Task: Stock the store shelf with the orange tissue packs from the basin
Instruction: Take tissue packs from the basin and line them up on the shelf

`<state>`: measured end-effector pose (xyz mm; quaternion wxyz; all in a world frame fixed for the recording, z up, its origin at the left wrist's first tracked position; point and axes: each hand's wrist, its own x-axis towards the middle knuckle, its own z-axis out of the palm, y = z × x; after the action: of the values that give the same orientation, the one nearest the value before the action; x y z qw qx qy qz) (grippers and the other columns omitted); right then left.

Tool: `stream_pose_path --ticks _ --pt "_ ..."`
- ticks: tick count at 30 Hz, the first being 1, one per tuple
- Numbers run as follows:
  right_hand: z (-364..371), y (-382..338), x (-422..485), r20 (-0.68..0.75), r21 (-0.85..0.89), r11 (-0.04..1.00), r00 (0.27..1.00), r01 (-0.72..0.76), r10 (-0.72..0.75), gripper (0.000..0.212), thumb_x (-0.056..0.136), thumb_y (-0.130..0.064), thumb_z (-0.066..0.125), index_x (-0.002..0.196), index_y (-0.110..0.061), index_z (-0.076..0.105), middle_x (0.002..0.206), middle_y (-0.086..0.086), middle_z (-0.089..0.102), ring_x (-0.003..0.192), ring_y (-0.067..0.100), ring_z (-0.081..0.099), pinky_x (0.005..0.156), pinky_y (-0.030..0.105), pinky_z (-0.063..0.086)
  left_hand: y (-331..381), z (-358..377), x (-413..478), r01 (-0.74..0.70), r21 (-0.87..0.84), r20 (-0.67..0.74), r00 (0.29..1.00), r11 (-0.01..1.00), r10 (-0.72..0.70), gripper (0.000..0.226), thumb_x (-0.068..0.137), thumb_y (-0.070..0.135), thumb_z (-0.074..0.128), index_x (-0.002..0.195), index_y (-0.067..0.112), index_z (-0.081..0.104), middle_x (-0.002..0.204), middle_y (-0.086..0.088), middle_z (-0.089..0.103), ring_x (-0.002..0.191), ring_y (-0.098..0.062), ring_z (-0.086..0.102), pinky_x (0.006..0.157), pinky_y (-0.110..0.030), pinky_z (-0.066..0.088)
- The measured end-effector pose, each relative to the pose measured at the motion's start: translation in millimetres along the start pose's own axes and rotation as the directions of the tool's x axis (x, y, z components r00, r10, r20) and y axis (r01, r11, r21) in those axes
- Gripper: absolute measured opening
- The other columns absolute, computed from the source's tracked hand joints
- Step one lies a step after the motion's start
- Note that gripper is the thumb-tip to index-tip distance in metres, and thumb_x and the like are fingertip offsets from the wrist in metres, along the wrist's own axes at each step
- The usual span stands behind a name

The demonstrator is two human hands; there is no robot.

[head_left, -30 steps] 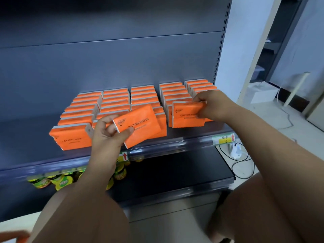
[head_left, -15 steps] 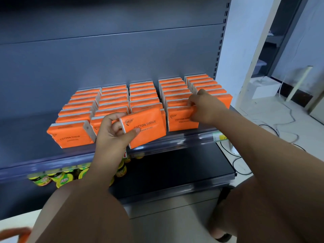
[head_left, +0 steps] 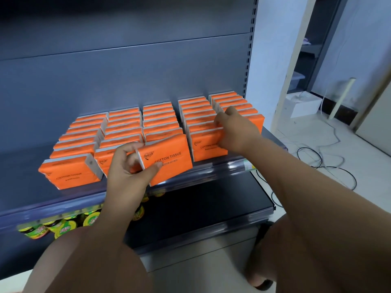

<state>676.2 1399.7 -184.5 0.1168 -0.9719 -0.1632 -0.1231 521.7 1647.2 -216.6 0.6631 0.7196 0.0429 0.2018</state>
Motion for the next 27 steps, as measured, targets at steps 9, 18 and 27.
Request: stream_pose_path --ticks 9,18,27 --pt "-18.1 -26.7 -26.3 -0.188 0.535 0.841 0.958 -0.085 0.216 0.021 0.090 -0.033 0.067 0.094 -0.014 0.075 0.089 0.005 0.072 0.088 0.023 0.064 0.078 0.039 0.053 14.2 51.2 7.3 -0.133 0.002 -0.088 0.987 0.991 0.133 0.055 0.083 0.004 0.084 0.122 0.025 0.051 0.073 -0.010 0.052 0.071 -0.030 0.053 0.076 -0.045 0.051" --pt "-47.2 -16.9 -32.5 -0.130 0.722 0.645 0.867 -0.250 0.481 0.048 0.094 -0.050 0.058 0.062 -0.019 0.041 0.059 -0.008 0.045 0.057 0.013 0.043 0.058 0.034 0.033 28.8 139.2 27.9 -0.162 -0.035 -0.190 0.970 0.986 0.152 0.049 0.077 0.009 0.085 0.098 0.039 0.052 0.096 0.012 0.062 0.083 -0.012 0.066 0.079 -0.045 0.059" --pt "-73.7 47.3 -38.1 -0.129 0.726 0.558 0.718 -0.402 0.684 0.029 0.084 -0.032 0.062 0.074 -0.006 0.057 0.075 0.021 0.062 0.067 0.033 0.054 0.060 0.033 0.042 54.2 201.2 22.3 -0.126 0.051 0.021 0.992 0.991 0.126 0.043 0.082 0.005 0.060 0.084 0.048 0.059 0.091 0.013 0.059 0.082 -0.014 0.064 0.084 -0.051 0.057"
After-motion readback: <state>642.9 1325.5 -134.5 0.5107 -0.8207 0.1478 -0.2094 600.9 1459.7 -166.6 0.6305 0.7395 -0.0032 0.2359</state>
